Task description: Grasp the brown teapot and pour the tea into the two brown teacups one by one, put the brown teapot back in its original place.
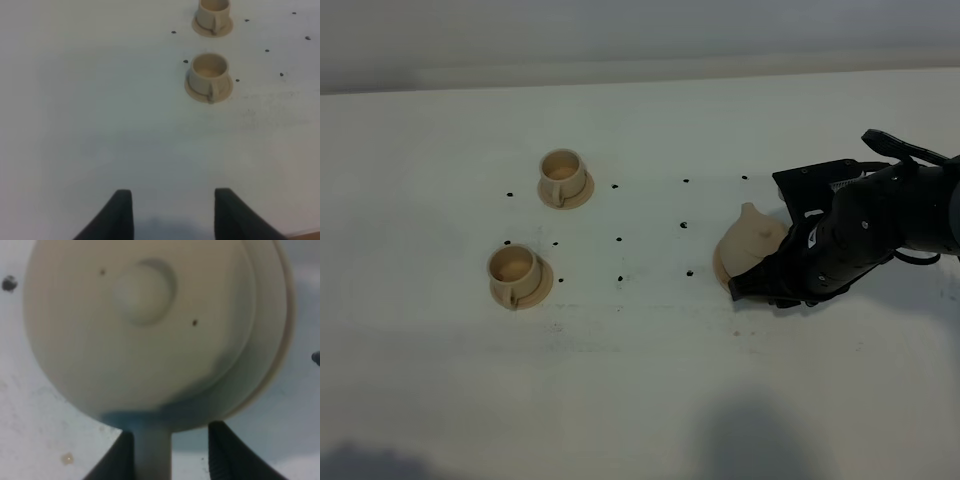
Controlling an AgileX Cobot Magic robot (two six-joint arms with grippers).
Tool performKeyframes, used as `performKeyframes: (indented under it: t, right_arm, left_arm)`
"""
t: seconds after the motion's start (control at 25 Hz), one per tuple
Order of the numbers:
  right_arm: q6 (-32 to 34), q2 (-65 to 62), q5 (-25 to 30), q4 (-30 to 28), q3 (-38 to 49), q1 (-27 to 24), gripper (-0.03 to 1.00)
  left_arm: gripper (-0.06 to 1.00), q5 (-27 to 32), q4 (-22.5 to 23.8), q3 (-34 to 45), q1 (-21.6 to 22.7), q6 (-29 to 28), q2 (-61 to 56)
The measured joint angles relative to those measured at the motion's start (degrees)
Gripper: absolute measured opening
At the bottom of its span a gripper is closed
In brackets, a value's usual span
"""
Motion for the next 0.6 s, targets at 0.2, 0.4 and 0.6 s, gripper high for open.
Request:
performKeyframes:
  t: [0.2,0.4,0.6]
  right_arm:
    - [0.00,0.00,0.98,-0.25,-0.87,0.00,0.31]
    - [0.00,-0.06,1.70,-0.51,-1.52,0.02,0.31]
    - [0.00,-0.06,2.36,-0.76,-1.66,0.02,0.31]
  left_arm:
    - [0.36,0.00,0.00,0.00,0.00,0.00,0.00]
    - [0.36,0.00,0.00,0.00,0.00,0.00,0.00]
    - [0.36,0.00,0.00,0.00,0.00,0.00,0.00]
